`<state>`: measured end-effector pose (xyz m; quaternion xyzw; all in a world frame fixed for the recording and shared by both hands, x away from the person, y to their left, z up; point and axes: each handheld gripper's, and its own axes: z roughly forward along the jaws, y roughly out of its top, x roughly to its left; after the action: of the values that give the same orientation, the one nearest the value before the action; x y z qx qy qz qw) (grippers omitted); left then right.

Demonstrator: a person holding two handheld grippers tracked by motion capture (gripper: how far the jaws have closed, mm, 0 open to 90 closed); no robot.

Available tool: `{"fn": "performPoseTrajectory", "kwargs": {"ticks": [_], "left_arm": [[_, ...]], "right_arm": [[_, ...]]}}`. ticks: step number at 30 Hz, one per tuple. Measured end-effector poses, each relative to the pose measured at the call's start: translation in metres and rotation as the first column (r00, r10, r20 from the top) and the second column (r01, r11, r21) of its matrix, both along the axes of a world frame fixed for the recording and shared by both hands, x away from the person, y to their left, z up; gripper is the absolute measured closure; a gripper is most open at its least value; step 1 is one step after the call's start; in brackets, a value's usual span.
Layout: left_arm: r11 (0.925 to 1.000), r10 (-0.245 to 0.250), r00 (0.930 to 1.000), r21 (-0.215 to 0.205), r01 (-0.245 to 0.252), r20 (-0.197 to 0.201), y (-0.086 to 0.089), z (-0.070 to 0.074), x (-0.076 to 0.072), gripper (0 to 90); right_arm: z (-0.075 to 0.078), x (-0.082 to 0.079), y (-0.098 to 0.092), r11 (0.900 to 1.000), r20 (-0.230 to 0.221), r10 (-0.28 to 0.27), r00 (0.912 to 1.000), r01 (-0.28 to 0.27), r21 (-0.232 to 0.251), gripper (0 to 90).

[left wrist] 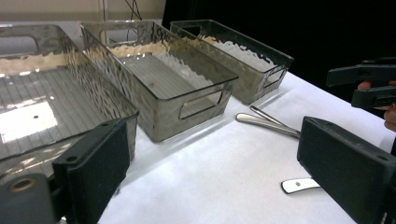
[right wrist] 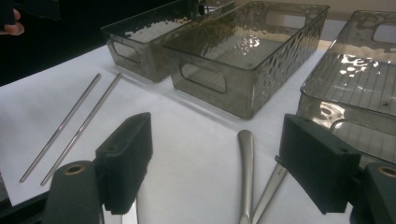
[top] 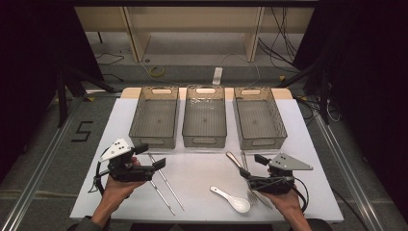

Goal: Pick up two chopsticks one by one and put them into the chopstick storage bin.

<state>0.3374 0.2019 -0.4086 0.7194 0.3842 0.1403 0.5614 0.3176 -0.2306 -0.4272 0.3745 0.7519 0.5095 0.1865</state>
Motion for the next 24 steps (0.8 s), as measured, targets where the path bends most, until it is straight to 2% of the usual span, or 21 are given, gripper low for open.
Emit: {"fn": "performPoseTrajectory", "kwargs": {"ticks": [19, 20, 21, 22, 23, 24], "left_arm": [[0.9977, -0.039, 0.9990, 0.055, 0.040, -0.021, -0.002, 0.002, 0.005, 8.8], [0.9962, -0.048, 0.9984, 0.072, 0.050, -0.029, 0.001, 0.003, 0.008, 8.8], [0.9962, -0.048, 0.9984, 0.072, 0.050, -0.029, 0.001, 0.003, 0.008, 8.8], [0.9919, -0.062, 0.9973, 0.109, 0.066, -0.040, 0.002, 0.005, 0.011, 8.9], [0.9919, -0.062, 0.9973, 0.109, 0.066, -0.040, 0.002, 0.005, 0.011, 9.3], [0.9876, -0.070, 0.9964, 0.137, 0.076, -0.048, 0.002, 0.006, 0.013, 9.3]], "right_arm": [[0.001, 0.000, -0.002, 1.000, 0.001, -0.007, 1.0000, 0.007, 0.007, 26.8], [0.001, 0.001, -0.002, 1.000, 0.001, -0.007, 1.0000, 0.007, 0.007, 26.8], [0.001, 0.001, -0.002, 1.000, 0.001, -0.007, 1.0000, 0.007, 0.007, 26.8], [0.001, 0.001, -0.003, 1.000, 0.001, -0.006, 1.0000, 0.006, 0.007, 26.8], [0.001, 0.001, -0.003, 1.000, 0.000, -0.006, 1.0000, 0.006, 0.008, 26.8], [0.001, 0.001, -0.003, 1.000, 0.000, -0.006, 1.0000, 0.006, 0.008, 26.8]]}}
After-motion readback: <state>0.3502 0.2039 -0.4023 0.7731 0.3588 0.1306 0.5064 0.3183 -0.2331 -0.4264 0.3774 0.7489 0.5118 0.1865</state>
